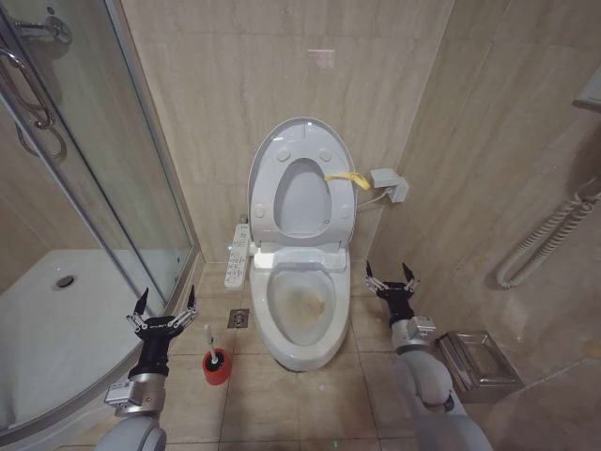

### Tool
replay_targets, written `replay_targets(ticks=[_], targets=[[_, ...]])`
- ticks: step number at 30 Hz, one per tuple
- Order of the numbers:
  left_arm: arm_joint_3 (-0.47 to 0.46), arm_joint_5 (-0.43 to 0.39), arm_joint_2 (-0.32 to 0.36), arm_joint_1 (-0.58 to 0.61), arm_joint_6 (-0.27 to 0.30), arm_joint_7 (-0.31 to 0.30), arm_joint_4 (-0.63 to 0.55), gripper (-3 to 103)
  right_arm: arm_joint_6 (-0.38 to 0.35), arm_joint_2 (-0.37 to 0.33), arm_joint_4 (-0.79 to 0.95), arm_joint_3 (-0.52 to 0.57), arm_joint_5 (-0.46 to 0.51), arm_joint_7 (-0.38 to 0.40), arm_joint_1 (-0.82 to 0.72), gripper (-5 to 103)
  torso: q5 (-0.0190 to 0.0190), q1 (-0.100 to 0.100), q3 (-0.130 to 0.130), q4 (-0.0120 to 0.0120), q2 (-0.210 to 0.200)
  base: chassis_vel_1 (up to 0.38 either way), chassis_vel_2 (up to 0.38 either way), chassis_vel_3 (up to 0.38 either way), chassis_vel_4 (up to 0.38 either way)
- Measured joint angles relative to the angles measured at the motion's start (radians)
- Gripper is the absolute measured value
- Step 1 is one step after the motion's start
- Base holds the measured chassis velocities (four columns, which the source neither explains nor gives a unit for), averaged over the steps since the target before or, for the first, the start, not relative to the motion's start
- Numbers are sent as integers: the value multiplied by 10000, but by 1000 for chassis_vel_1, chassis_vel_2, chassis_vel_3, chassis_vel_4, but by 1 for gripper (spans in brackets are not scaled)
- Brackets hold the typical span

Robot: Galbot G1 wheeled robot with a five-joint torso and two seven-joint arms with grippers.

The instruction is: Open the toilet lid, clean the toilet bowl with a toilet brush, close the toilet lid, and flush.

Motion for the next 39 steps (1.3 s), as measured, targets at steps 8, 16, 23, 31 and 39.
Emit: replay_targets(ticks=[8, 16, 23, 31, 39], targets=[[0, 0, 0, 0, 0, 0, 0, 100, 0, 0, 0, 0, 0, 0, 0, 100, 0, 0, 0, 0, 0, 0, 0, 0, 0], [0, 0, 0, 0, 0, 0, 0, 100, 0, 0, 0, 0, 0, 0, 0, 100, 0, 0, 0, 0, 0, 0, 0, 0, 0], [13, 5, -27, -39, 29, 5, 34, 100, 0, 0, -1, 0, 0, 0, 0, 100, 2, 0, 0, 1, 0, 0, 0, 0, 0], [864, 573, -1546, -1832, 1973, 495, 2168, 100, 0, 1, 0, 1, 0, 2, -1, 100, 3, -2, 0, -2, 1, 0, 0, 0, 0], [1077, 924, -1654, -2208, 1879, 595, 2758, 100, 0, 0, 1, 2, 0, 3, 0, 100, -1, -1, 0, 3, 1, 0, 0, 0, 0]])
